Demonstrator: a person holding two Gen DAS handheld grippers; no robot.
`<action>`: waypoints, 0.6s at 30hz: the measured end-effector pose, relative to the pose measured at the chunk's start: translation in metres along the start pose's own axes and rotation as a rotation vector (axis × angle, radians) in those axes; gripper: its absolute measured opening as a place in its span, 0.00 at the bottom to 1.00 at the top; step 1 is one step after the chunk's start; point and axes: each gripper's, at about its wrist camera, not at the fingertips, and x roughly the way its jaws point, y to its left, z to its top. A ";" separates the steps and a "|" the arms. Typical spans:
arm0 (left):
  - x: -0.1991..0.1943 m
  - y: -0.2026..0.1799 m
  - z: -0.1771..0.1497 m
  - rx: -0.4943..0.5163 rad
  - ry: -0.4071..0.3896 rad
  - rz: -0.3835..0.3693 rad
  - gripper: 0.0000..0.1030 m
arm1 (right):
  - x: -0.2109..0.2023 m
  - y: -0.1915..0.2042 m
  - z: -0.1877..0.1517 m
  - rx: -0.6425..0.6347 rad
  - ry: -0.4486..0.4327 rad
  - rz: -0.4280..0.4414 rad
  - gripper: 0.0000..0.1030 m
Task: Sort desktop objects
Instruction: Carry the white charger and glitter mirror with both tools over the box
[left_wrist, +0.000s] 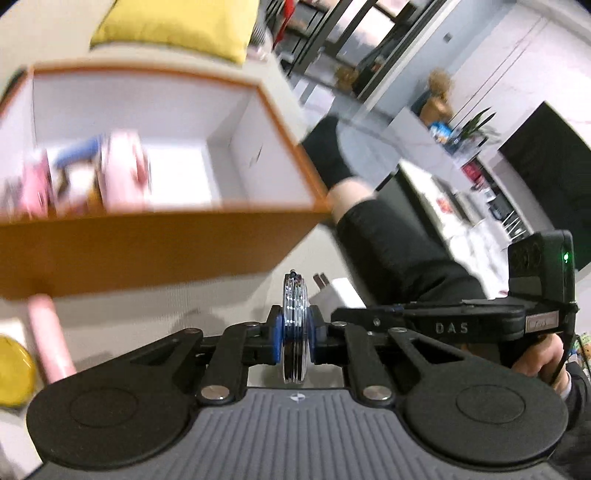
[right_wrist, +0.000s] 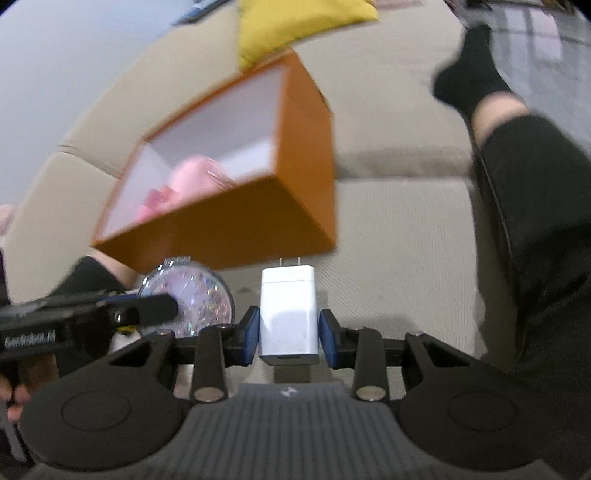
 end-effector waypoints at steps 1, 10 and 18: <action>-0.008 -0.002 0.007 0.014 -0.018 0.002 0.14 | -0.006 0.005 0.005 -0.013 -0.012 0.015 0.35; -0.036 -0.007 0.078 0.115 -0.137 0.080 0.14 | -0.028 0.068 0.074 -0.248 -0.157 -0.015 0.35; 0.049 0.037 0.117 0.017 0.084 0.092 0.14 | 0.032 0.076 0.129 -0.332 -0.060 -0.142 0.35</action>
